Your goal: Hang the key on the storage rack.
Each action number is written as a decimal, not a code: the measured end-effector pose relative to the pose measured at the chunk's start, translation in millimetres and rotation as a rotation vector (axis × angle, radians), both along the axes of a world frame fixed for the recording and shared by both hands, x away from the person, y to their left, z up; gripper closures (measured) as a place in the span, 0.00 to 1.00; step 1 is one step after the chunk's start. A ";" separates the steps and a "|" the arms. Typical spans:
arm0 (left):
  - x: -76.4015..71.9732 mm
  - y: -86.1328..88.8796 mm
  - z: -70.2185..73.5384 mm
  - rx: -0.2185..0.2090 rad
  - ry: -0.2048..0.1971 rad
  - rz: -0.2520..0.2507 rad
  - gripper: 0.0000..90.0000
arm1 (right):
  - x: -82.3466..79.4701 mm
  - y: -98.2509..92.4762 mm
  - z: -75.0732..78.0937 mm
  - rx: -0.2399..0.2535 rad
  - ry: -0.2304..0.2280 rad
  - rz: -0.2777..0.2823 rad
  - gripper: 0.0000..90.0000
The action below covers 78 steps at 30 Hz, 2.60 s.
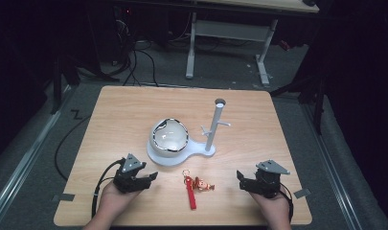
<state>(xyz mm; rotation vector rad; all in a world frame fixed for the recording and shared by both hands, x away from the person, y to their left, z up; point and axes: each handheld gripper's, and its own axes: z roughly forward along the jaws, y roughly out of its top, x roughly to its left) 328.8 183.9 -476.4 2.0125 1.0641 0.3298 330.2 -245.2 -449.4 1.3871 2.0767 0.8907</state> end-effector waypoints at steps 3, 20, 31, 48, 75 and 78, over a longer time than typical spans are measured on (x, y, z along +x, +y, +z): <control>0.6 -1.4 1.7 -0.003 -0.011 -0.010 0.43 | -3.4 -0.5 -1.0 0.009 0.023 0.009 0.07; 0.0 18.0 3.9 -0.031 -0.013 0.039 0.44 | -12.9 46.9 0.3 0.030 0.094 0.282 0.15; -15.3 40.2 4.1 -0.026 -0.012 0.097 0.44 | -6.5 86.4 -11.3 0.031 0.173 0.442 0.17; -31.4 62.2 3.3 -0.021 -0.003 0.155 0.44 | 0.0 116.6 -26.3 -0.024 0.179 0.547 0.44; -21.9 49.0 4.3 -0.018 -0.012 0.112 0.44 | -7.2 96.6 -11.0 0.004 0.129 0.484 0.52; -17.8 43.3 3.6 -0.018 -0.010 0.096 0.44 | -9.3 87.7 -7.2 0.011 0.114 0.460 0.52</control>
